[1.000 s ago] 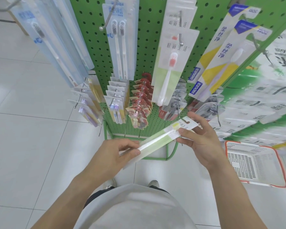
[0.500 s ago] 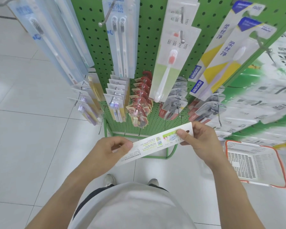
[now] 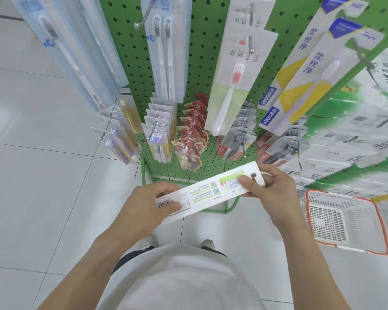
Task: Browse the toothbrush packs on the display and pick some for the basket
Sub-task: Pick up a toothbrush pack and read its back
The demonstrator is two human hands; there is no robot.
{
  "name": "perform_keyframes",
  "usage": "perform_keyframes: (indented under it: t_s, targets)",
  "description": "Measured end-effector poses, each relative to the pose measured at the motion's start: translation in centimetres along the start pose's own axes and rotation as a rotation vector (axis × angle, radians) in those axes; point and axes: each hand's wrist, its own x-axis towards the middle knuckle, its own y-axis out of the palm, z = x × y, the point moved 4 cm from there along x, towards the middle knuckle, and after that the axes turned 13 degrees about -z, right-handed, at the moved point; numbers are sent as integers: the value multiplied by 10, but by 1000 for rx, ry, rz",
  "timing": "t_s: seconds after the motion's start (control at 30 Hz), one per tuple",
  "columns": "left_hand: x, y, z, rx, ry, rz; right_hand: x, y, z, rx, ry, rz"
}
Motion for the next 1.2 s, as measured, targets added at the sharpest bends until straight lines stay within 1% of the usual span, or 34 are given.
perform_keyframes:
  t_s: [0.13, 0.17, 0.23, 0.33, 0.43, 0.5, 0.57, 0.63, 0.7, 0.83, 1.0, 1.13, 1.2]
  targets:
    - [-2, 10, 2, 89, 4, 143, -6, 11, 4, 58, -51, 84]
    - [-4, 13, -1, 91, 19, 157, -9, 15, 5, 87, -55, 108]
    - [-7, 19, -12, 15, 52, 117, -15, 25, 8, 111, -73, 166]
    - [-5, 23, -28, -101, 84, 3, -26, 42, 11, 104, -159, 249]
    - [-2, 21, -31, -246, -3, -73, -30, 49, 14, 154, -202, 294]
    - [-1, 17, -30, -415, -85, -122, -30, 50, 12, 93, -217, 336]
    - [-1, 15, -30, -565, -149, -157, -33, 53, 7, 3, -181, 413]
    - [-2, 15, -29, -651, -189, -162, -36, 56, 0, -51, -143, 483]
    - [-3, 15, -28, -682, -214, -184, -36, 56, -4, -88, -148, 487]
    - [-3, 7, -22, -769, -281, -325, -32, 50, -7, -214, -168, 531]
    - [-5, 3, -15, -876, -365, -387, -24, 37, 0, -312, -137, 442]
    - [-6, 1, -5, -925, -396, -452, -15, 21, 2, -468, -123, 407]
    - [-5, -1, 0, -886, -388, -478, -13, 16, 1, -436, -106, 381]
